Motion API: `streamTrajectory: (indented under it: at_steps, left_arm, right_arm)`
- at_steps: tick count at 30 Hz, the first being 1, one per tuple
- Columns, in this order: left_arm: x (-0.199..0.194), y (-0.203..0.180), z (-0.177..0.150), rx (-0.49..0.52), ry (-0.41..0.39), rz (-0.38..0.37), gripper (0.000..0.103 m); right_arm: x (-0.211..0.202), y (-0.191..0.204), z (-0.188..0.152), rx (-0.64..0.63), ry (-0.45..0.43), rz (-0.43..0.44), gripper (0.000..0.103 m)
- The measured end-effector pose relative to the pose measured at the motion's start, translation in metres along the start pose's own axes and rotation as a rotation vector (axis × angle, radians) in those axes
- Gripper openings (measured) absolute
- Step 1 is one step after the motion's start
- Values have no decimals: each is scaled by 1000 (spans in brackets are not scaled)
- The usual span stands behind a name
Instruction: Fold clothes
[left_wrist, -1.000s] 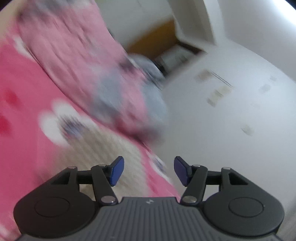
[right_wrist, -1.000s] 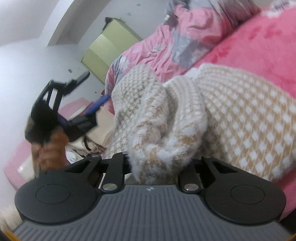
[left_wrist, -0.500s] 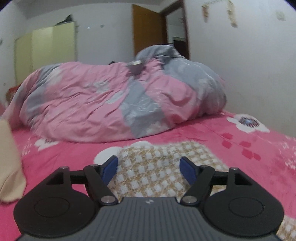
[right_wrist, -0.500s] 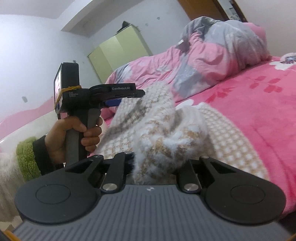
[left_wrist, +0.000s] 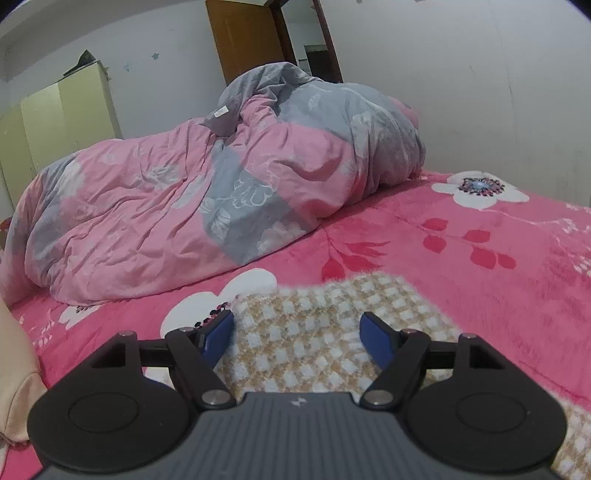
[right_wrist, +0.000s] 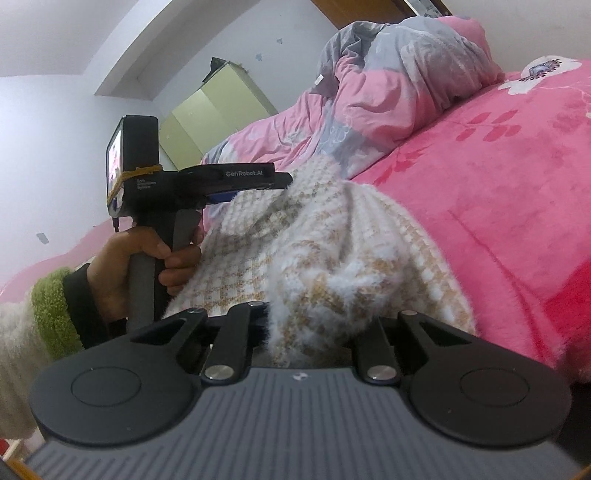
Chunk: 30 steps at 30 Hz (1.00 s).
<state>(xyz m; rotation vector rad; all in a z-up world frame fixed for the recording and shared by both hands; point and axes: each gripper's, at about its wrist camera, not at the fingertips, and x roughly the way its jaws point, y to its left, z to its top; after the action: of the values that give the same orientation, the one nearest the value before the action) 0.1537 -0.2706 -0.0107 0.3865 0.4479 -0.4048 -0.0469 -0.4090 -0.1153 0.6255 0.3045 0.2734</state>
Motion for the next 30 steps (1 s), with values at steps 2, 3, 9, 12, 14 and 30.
streamTrajectory:
  at_steps: [2,3,9,12,14,30]
  left_arm:
    - [4,-7,-1,34,16,10,78]
    - [6,-12,-2,55,25,16,79]
    - [19,-30,-9,142,57,40,81]
    - [19,-32,-9,146,56,38,81]
    - [20,-32,-10,150,56,38,81]
    - [27,-28,-13,133,74,5,83]
  right_arm:
    - [0,-4,-1,12,0,8,14]
    - [-1,-7,-2,24,0,14,14]
    - [-3,-15,-10,38,-6,29,13]
    - [-5,-18,-9,40,-4,36,13]
    - [-8,-20,-9,50,-8,35,13]
    - [-64,-3,14,-46,34,-74,38]
